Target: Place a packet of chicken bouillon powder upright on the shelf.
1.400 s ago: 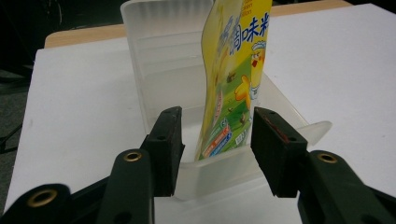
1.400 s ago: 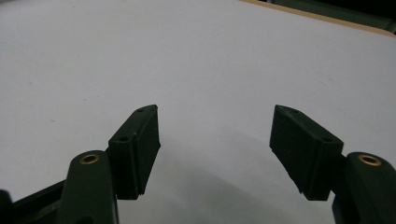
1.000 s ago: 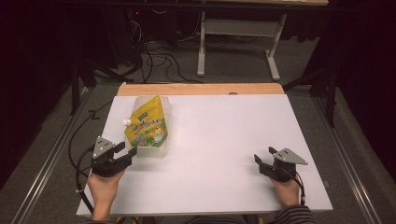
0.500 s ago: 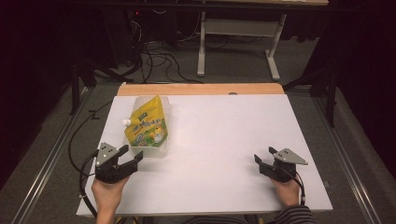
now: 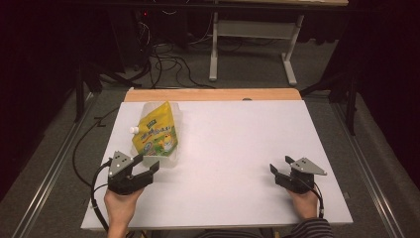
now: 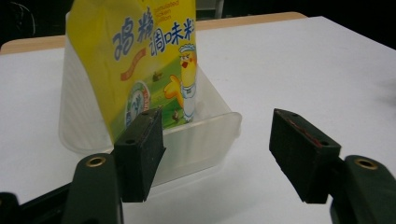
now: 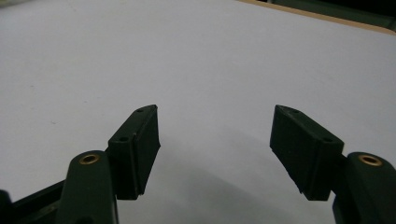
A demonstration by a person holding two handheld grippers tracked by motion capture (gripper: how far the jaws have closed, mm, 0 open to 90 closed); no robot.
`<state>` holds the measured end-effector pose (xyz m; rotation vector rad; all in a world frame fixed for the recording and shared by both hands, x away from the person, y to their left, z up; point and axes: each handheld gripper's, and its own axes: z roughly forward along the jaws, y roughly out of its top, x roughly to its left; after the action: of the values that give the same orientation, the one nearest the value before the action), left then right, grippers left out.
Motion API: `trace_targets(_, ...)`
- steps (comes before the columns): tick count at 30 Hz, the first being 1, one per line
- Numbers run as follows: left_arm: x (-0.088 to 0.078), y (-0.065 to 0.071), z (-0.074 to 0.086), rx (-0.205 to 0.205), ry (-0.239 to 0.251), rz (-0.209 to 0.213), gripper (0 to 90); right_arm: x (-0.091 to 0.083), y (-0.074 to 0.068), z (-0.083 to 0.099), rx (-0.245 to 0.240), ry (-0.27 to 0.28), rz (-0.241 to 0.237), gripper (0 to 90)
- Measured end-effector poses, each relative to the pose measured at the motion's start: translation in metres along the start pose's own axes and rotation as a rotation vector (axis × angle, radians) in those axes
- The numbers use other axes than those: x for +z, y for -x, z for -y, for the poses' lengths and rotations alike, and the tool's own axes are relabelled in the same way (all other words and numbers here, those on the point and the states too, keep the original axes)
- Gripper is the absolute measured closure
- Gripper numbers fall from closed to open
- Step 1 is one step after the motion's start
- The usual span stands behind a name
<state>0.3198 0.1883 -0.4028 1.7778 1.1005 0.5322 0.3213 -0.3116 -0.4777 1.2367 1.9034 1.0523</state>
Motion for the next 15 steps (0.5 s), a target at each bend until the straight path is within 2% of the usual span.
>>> trace_targets(5, 0.003, 0.005, -0.005, 0.002, -0.007, 0.029, 35.8, 0.0, 0.0, 0.0, 0.0, 0.001, 0.001, 33.4)
trace_targets(9, 0.005, 0.012, -0.011, 0.027, 0.003, 0.045, 36.5, 0.0, 0.0, 0.0, 0.002, 0.0, -0.004, 33.5)
trace_targets(15, 0.012, 0.02, -0.015, 0.03, 0.009, 0.073, 36.2, 0.0, 0.001, 0.0, 0.008, -0.005, -0.007, 33.9)
